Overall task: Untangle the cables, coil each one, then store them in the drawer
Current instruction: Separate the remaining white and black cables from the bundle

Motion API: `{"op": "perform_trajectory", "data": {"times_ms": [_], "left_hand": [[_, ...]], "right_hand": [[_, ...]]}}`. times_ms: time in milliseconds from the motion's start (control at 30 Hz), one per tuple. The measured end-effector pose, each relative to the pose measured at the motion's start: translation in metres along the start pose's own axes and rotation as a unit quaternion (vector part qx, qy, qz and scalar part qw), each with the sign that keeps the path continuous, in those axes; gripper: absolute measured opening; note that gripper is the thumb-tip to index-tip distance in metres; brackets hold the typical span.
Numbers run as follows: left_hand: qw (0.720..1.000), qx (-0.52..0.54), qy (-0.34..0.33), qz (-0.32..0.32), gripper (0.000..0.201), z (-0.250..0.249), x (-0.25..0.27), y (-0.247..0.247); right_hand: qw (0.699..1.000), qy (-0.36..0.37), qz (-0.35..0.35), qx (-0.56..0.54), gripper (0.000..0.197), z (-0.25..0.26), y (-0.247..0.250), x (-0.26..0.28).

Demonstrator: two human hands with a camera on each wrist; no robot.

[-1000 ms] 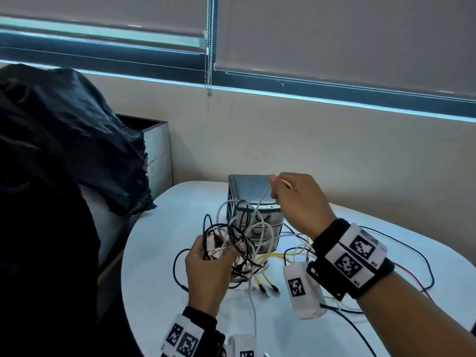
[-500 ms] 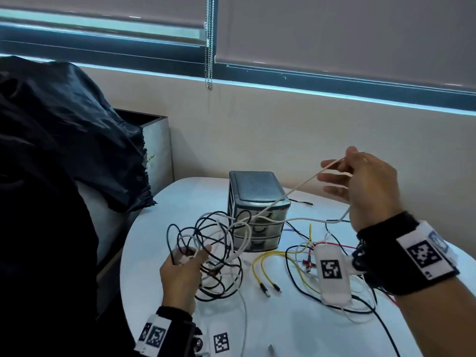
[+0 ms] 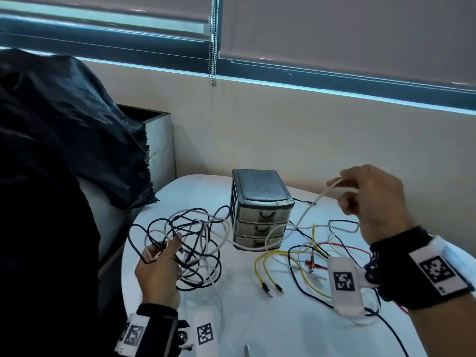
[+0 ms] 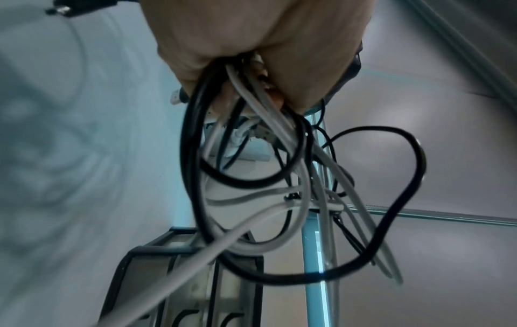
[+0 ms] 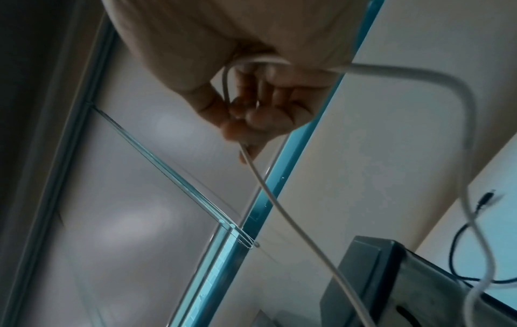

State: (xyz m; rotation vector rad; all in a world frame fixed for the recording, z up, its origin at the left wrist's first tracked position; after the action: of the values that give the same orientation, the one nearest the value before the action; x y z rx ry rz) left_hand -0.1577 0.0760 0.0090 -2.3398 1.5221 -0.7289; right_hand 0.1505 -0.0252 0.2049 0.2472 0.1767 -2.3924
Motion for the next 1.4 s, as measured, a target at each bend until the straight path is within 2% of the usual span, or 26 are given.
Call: {"op": "perform_trajectory", "data": {"times_ms": [100, 133, 200, 233, 400, 467, 533, 667, 733, 800, 867, 933, 1000, 1133, 1300, 1400], "left_hand": [[0.999, -0.008, -0.018, 0.031, 0.033, -0.004, 0.007, -0.008], [0.999, -0.015, -0.024, 0.036, 0.033, -0.006, 0.010, -0.011], [0.998, -0.026, -0.039, 0.035, 0.032, -0.010, 0.018, -0.016], [0.998, -0.028, -0.048, 0.033, 0.032, -0.012, 0.022, -0.019], [0.994, -0.045, -0.093, 0.038, 0.030, -0.019, 0.046, -0.036], [0.991, -0.054, -0.110, 0.044, 0.029, -0.022, 0.054, -0.041], [0.987, -0.065, -0.137, 0.050, 0.028, -0.024, 0.060, -0.045], [0.975, -0.089, -0.190, 0.071, 0.022, -0.029, 0.074, -0.049], [0.974, -0.083, -0.198, 0.075, 0.020, -0.030, 0.077, -0.049], [0.978, -0.082, -0.176, 0.077, 0.017, -0.029, 0.078, -0.048], [0.981, -0.087, -0.150, 0.086, 0.015, -0.026, 0.078, -0.047], [0.982, -0.097, -0.128, 0.094, 0.016, -0.022, 0.077, -0.046], [0.984, -0.098, -0.114, 0.099, 0.018, -0.020, 0.076, -0.047], [0.989, -0.079, -0.076, 0.100, 0.021, -0.018, 0.076, -0.048], [0.986, -0.076, -0.080, 0.122, 0.020, -0.020, 0.079, -0.046], [0.984, -0.086, -0.091, 0.128, 0.021, -0.018, 0.076, -0.045]], "right_hand": [[0.990, -0.013, 0.056, 0.132, 0.019, -0.017, -0.003, 0.001], [0.974, -0.002, 0.080, 0.211, 0.020, -0.023, -0.004, 0.003], [0.920, 0.052, 0.126, 0.367, 0.017, -0.030, -0.010, 0.014], [0.900, 0.084, 0.142, 0.404, 0.015, -0.031, -0.014, 0.024], [0.897, 0.206, 0.185, 0.345, 0.008, -0.019, -0.049, 0.070], [0.875, 0.267, 0.199, 0.351, 0.009, -0.020, -0.064, 0.082], [0.847, 0.298, 0.199, 0.393, 0.013, -0.025, -0.076, 0.087], [0.799, 0.312, 0.157, 0.490, 0.018, -0.026, -0.092, 0.089], [0.790, 0.303, 0.174, 0.504, 0.019, -0.025, -0.096, 0.090], [0.773, 0.287, 0.199, 0.529, 0.024, -0.026, -0.100, 0.090], [0.778, 0.267, 0.208, 0.529, 0.024, -0.024, -0.101, 0.089], [0.810, 0.231, 0.199, 0.501, 0.018, -0.025, -0.100, 0.086], [0.827, 0.199, 0.192, 0.489, 0.012, -0.027, -0.098, 0.084], [0.807, 0.213, 0.209, 0.510, 0.014, -0.028, -0.097, 0.083], [0.821, 0.198, 0.238, 0.479, 0.022, -0.038, -0.096, 0.083], [0.812, 0.211, 0.223, 0.496, 0.019, -0.039, -0.095, 0.081]]}}
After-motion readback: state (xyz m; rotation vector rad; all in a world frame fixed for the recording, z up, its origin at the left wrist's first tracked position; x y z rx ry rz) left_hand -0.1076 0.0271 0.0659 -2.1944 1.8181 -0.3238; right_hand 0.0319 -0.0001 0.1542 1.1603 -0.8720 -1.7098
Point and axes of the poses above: each hand's wrist, its own x-axis away from the middle knuckle, its own y-axis out of the back of the hand, z = x × y, the point moved 4 cm from there along -x, towards the middle knuckle, and after that the axes turned 1 degree about -z, right-handed, at the moved point
